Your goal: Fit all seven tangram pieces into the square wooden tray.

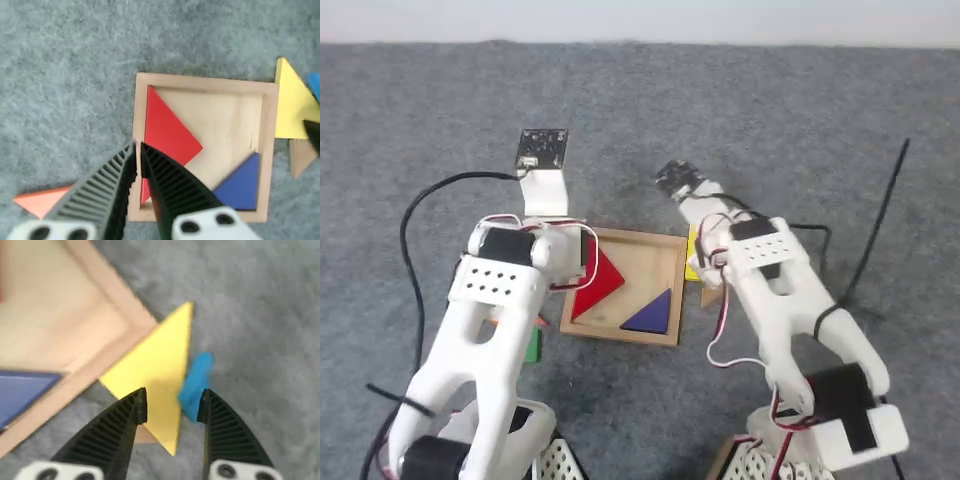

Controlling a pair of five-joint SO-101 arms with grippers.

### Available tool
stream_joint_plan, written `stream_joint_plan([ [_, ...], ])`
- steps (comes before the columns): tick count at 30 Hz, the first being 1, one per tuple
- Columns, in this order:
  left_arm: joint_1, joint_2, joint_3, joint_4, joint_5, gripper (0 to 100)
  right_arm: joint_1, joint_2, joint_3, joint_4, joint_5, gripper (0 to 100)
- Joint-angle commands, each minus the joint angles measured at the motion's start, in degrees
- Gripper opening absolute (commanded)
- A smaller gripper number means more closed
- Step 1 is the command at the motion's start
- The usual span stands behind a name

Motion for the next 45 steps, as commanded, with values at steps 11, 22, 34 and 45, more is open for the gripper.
stream_joint_plan([
  [11, -0.8, -2.2, -0.4, -1.9, 1.1, 2, -3.5, -0.1, -0.8, 0.9, 5.9, 17.9],
  [22, -0.8, -2.2, -0.4, -1.9, 1.1, 2, -3.7, 10.2, -9.7, 5.6, 2.3, 18.1],
  [34, -0.8, -2.2, -0.4, -1.9, 1.1, 2, 3.4, 15.3, -17.0, 11.3, 2.4, 18.1],
  [45, -0.8, -2.2, -0.4, -1.8, 1.1, 2, 0.7, 15.1, -19.6, 15.1, 1.1, 18.1],
])
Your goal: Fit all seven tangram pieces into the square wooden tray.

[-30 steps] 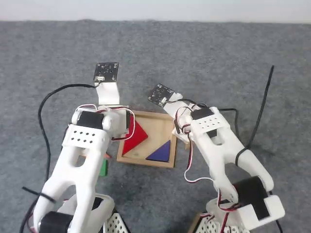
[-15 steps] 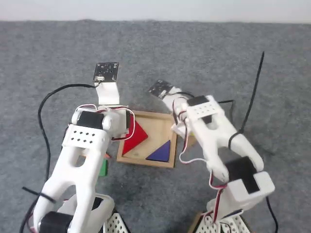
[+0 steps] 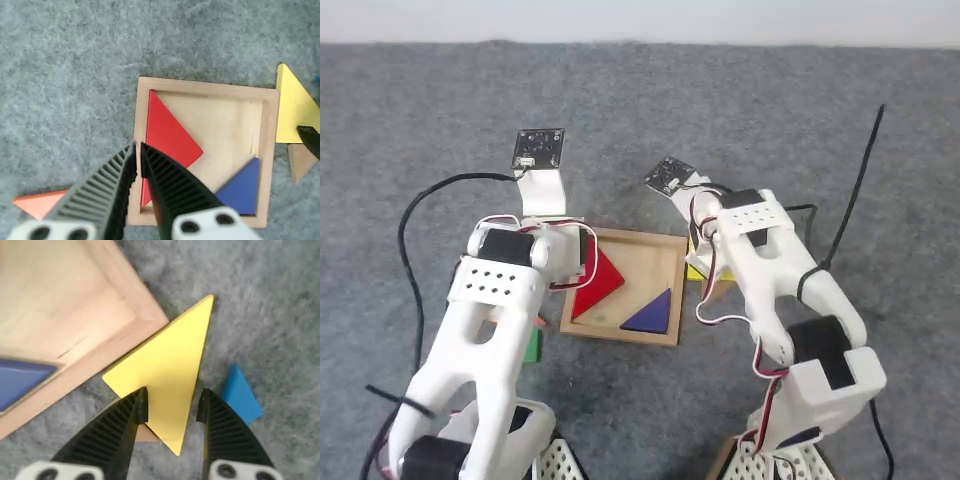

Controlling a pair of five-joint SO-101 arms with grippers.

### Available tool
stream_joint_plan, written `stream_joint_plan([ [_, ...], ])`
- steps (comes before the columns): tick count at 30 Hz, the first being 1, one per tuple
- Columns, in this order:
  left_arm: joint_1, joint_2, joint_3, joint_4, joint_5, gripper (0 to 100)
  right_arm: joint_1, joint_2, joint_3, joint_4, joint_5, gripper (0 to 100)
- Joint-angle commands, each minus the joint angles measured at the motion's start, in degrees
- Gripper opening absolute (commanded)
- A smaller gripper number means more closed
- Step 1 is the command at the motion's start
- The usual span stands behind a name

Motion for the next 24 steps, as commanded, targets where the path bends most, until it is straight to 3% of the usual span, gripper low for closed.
stream_joint_plan([
  [1, -0.4, -2.2, -0.7, -1.1, 0.6, 2, -1.3, -0.1, -4.6, 2.5, -2.5, 18.1],
  [6, -0.4, -2.2, -0.7, -1.2, 0.6, 2, -2.4, -0.1, -6.1, 3.6, -3.3, 18.5],
  [14, -0.4, -2.2, -0.7, -1.3, 0.7, 2, -7.2, 0.7, -5.2, 5.0, -3.5, 35.2],
  [24, -0.4, -2.2, -0.6, -1.1, 0.7, 2, -7.8, 2.5, -4.8, 2.1, -10.3, 35.4],
])
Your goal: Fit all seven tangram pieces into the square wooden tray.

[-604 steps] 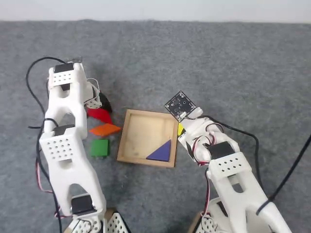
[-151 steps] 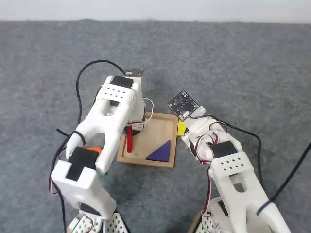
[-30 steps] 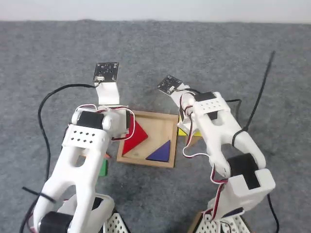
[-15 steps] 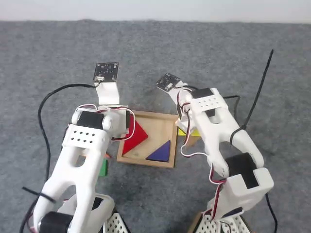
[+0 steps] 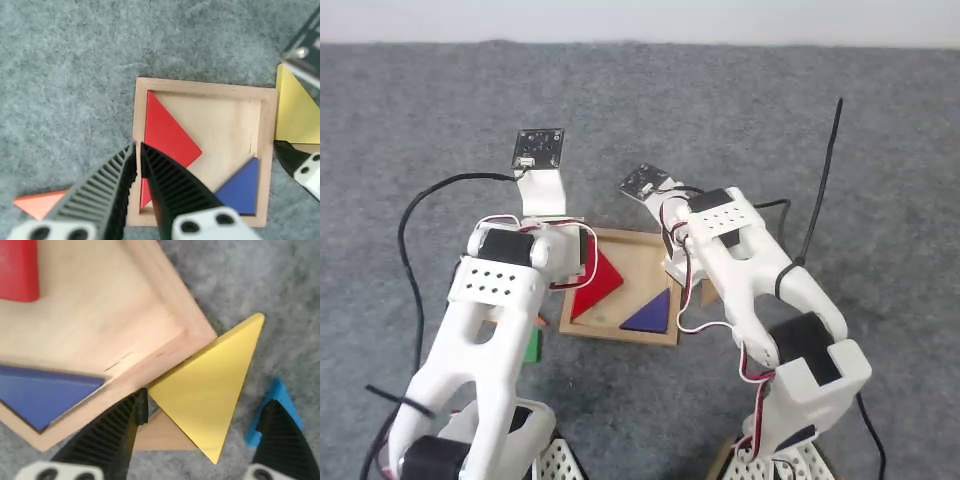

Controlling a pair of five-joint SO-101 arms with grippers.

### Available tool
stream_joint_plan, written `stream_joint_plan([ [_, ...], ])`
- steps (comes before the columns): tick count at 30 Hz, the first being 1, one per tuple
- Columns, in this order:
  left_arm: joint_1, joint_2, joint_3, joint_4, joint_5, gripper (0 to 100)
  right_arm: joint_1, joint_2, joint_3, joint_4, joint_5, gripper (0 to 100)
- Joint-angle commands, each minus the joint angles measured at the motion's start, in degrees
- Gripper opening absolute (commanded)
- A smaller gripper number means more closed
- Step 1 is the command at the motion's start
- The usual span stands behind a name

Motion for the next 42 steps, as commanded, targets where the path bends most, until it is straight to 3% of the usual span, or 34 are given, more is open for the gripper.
stream_joint_plan([
  [1, -0.4, -2.2, -0.6, -1.1, 0.7, 2, -0.9, 1.7, -2.0, -1.6, -2.1, 35.4],
  [21, -0.4, -2.3, -0.6, -1.1, 0.7, 2, -1.4, 6.2, -5.8, -2.7, -2.4, 35.3],
  [30, -0.4, -2.5, -0.6, -1.1, 0.7, 2, -6.2, 6.3, -6.3, -2.6, -8.3, 35.3],
  [38, -0.4, -2.3, -0.6, -1.1, 0.7, 2, -3.7, 6.3, -6.3, -3.4, -12.1, 35.2],
  [42, -0.4, -2.3, -0.6, -1.1, 0.7, 2, -3.5, 6.4, -6.2, -2.8, -12.3, 27.1],
])
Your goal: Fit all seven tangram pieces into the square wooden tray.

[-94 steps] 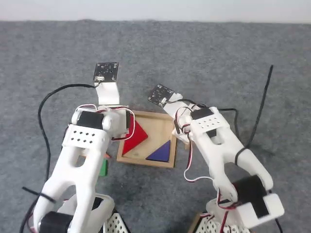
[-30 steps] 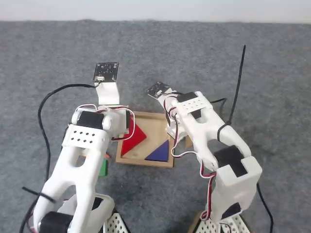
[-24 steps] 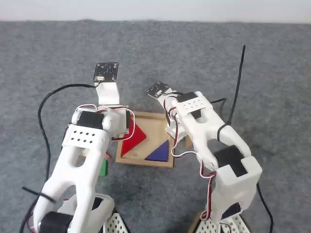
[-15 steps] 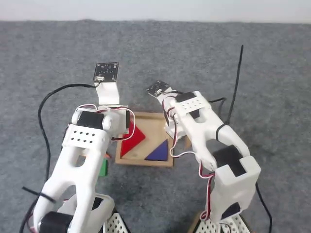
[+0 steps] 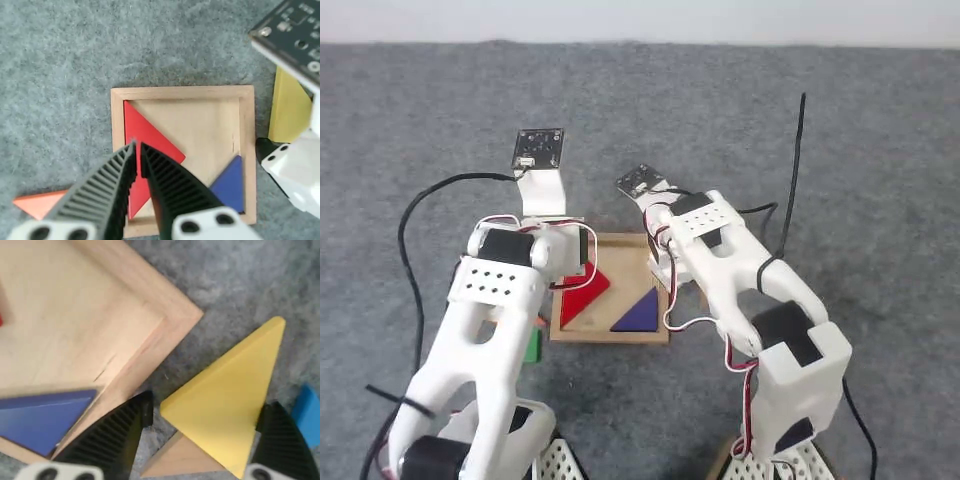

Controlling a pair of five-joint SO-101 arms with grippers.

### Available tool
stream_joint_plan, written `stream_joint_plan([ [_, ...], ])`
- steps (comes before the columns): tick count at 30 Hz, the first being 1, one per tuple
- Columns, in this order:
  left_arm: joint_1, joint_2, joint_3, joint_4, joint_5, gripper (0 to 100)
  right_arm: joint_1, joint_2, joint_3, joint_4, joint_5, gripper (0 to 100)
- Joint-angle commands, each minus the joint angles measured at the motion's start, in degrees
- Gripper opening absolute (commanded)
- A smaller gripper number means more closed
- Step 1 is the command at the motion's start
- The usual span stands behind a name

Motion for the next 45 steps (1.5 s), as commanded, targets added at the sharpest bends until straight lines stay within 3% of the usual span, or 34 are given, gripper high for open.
stream_joint_plan([
  [1, -0.4, -2.3, -0.6, -1.1, 0.7, 2, 0.1, 0.0, -3.1, -1.0, -0.8, 24.4],
  [4, -0.4, -2.3, -0.6, -1.1, 0.7, 2, 0.1, 0.0, -2.8, 0.0, -0.4, 19.7],
  [11, -0.4, -2.3, -0.6, -1.0, 0.7, 2, 0.2, 0.1, -2.7, 1.5, 2.0, 22.1],
  [21, -0.4, -2.4, -0.6, -1.0, 0.7, 2, 3.2, -0.6, -3.2, 1.5, 3.9, 5.0],
  [32, -0.8, -2.7, -1.0, 0.2, 0.6, 2, 3.2, -3.5, -7.2, 7.3, 8.8, 4.6],
  [45, -8.8, -4.1, -1.6, 2.5, -2.8, 2, 2.4, -14.4, -7.4, 13.1, 15.4, 4.6],
])
